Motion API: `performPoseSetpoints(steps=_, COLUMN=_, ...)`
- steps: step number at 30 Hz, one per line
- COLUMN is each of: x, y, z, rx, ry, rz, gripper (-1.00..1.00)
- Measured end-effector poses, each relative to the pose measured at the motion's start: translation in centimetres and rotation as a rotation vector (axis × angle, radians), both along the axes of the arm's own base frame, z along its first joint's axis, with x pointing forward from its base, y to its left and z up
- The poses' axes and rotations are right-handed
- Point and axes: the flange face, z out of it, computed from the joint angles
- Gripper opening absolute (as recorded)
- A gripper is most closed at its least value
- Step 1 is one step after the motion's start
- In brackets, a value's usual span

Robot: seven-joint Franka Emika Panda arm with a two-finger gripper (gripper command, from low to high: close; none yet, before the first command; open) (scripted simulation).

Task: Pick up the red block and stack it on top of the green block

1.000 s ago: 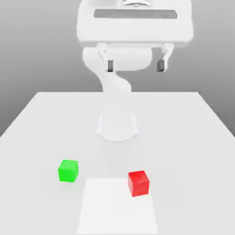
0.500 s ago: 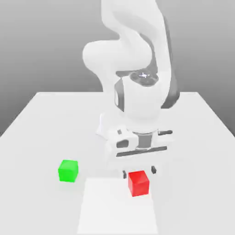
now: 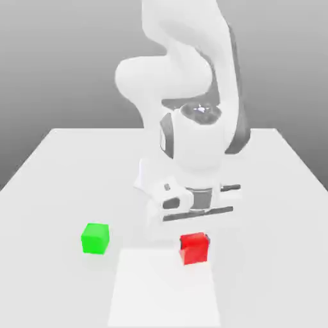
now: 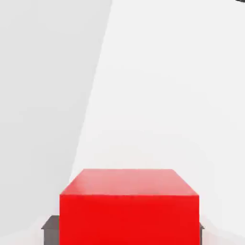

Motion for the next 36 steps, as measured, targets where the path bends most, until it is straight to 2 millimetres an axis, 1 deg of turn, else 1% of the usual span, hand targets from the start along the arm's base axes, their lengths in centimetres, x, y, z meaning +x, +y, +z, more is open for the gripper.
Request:
performPoseSetpoints(steps=2, x=0.0, y=-2.1, z=0.9, rx=-0.004, ry=-0.001, rz=0.012, gripper=-1.00)
performPoseSetpoints(steps=5, x=-0.2, y=-5.5, z=1.7, rx=-0.012, ry=-0.001, rz=0.068, gripper=-1.00)
performPoseSetpoints(steps=10, x=-1.4, y=-11.4, z=2.8, rx=-0.017, ry=0.001, rz=0.153, gripper=-1.00)
performPoseSetpoints(steps=15, x=-3.7, y=-16.9, z=3.7, rx=-0.014, ry=0.004, rz=0.239, gripper=-1.00)
performPoseSetpoints(steps=20, x=-6.8, y=-21.5, z=4.3, rx=-0.001, ry=0.002, rz=0.326, gripper=-1.00)
performPoseSetpoints(steps=22, x=-7.2, y=-21.9, z=3.8, rx=0.018, ry=-0.005, rz=0.342, gripper=-1.00)
performPoseSetpoints(steps=29, x=-7.0, y=-21.4, z=0.7, rx=0.067, ry=-0.019, rz=0.351, gripper=-1.00)
performPoseSetpoints(steps=36, x=-7.3, y=-21.8, z=-1.8, rx=0.040, ry=-0.007, rz=0.345, gripper=-1.00)
